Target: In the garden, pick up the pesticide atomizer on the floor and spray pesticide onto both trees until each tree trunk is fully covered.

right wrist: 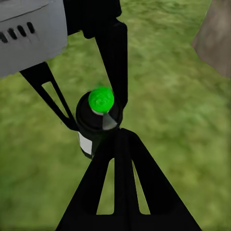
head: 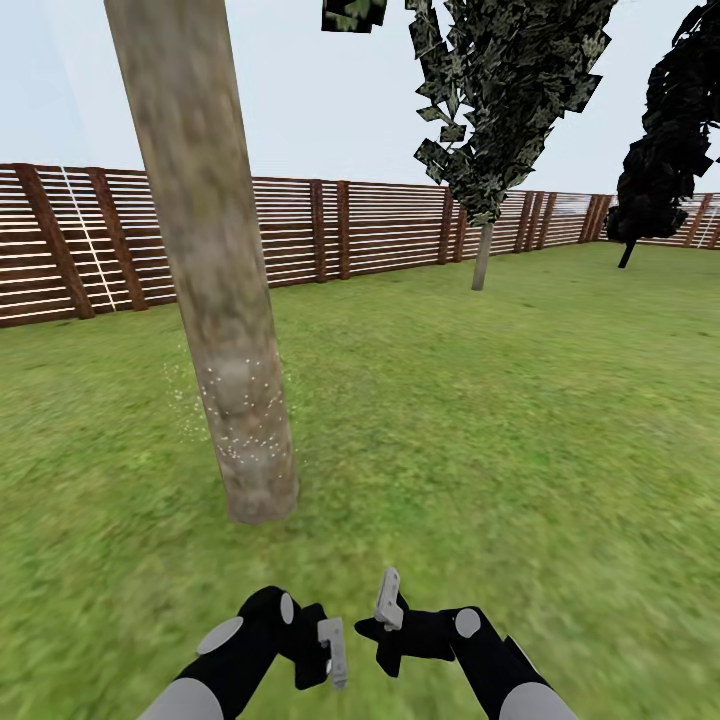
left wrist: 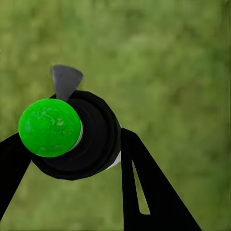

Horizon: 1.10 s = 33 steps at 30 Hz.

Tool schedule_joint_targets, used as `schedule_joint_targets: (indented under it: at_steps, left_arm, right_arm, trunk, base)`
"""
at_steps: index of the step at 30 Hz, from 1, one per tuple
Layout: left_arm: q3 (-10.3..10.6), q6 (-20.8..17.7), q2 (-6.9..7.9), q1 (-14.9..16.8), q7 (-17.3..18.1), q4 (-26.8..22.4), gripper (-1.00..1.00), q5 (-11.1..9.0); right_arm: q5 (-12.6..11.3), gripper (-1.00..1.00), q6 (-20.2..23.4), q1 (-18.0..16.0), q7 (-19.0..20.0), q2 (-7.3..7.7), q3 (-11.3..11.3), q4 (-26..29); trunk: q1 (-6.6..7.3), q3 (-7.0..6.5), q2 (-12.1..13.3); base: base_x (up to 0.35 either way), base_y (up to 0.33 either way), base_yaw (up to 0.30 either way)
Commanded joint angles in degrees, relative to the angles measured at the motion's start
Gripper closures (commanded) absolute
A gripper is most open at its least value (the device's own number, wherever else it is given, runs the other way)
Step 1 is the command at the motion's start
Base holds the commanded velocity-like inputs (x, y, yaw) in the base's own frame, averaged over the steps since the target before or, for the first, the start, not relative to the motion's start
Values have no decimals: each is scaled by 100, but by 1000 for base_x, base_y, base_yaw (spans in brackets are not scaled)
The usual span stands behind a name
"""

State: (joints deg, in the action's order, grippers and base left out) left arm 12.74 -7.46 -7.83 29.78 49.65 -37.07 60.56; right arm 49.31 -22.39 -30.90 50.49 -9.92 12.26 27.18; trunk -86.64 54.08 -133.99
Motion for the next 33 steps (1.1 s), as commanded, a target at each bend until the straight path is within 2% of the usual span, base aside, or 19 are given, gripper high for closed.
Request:
schedule_joint_targets:
  at_steps: [1, 12, 13, 14, 16, 33]
  left_arm:
    - [10, -54, -14, 2, 27, -11, 100, 1]
    - [9, -6, -128, 2, 27, -31, 100, -26]
    - [9, 1, -130, 3, 27, -29, 100, -99]
    - [15, 5, -131, 4, 32, -28, 100, -257]
    - [18, 7, -131, 3, 35, -23, 100, -351]
    - [20, 41, -131, 11, 36, -37, 100, -447]
  right_arm:
    - [44, 100, -21, -3, 31, -8, 49, 6]
    - [44, 100, -21, -3, 31, -8, 49, 6]
    - [44, 100, -23, -3, 31, -8, 49, 6]
    - [44, 100, -23, -3, 31, -8, 49, 6]
    - [44, 100, -22, -3, 31, -8, 49, 6]
    - [47, 100, -20, -3, 31, -8, 49, 6]
  trunk:
    - [1, 6, -3]
    - [1, 6, -3]
    - [1, 6, -3]
    - [1, 6, -3]
    - [1, 6, -3]
    - [1, 6, -3]
  base:
    - [0, 0, 0]
    - [0, 0, 0]
    - [0, 0, 0]
    - [0, 0, 0]
    - [0, 0, 0]
    - [0, 0, 0]
